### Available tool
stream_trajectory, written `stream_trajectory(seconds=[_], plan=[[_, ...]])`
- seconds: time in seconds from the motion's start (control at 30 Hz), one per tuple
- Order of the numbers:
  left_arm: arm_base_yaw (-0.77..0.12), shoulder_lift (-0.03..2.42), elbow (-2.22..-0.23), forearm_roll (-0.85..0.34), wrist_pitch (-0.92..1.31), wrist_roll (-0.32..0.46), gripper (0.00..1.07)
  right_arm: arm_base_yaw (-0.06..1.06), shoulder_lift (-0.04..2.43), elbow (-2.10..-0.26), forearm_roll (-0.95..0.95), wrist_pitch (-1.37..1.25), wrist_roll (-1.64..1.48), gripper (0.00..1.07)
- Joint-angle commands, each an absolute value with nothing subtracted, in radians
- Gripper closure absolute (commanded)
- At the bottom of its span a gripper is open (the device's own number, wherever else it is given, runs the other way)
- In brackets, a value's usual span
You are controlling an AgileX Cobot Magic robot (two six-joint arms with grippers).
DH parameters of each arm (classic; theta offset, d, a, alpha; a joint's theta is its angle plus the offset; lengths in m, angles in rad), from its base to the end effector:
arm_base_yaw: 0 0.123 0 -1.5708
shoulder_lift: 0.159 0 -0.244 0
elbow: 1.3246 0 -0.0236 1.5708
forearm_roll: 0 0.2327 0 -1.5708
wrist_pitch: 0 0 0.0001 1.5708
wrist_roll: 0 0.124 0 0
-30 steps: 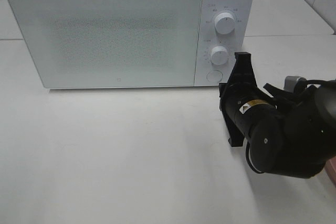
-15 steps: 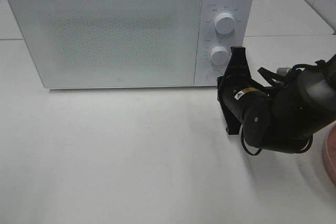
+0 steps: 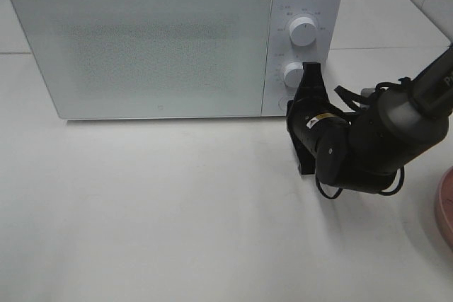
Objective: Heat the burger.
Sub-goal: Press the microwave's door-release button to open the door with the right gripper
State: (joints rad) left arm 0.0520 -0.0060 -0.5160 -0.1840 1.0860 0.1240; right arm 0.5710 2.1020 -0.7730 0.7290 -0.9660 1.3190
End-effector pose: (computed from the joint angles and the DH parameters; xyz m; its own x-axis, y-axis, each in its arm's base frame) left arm 0.0462 -0.0177 0.2572 -0.4483 0.0137 -0.8938 0.1097 0.9932 -0.0398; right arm 0.3292 0.1307 0.0563 0.0439 0.9988 -0.0197 0.3404 0.0036 0.9403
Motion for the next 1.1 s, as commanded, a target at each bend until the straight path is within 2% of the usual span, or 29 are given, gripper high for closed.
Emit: stream_trajectory(seconds=[0.03, 1.1], plan=[[0.052, -0.02, -0.516, -0.193, 1.074, 0.12, 0.09, 0.567, 2.119, -0.803, 0.716, -0.946, 1.297, 1.07], [0.052, -0.02, -0.516, -0.193, 1.074, 0.12, 0.09, 0.559, 2.184, -0.952, 0.777, -1.05, 1.243, 1.07]])
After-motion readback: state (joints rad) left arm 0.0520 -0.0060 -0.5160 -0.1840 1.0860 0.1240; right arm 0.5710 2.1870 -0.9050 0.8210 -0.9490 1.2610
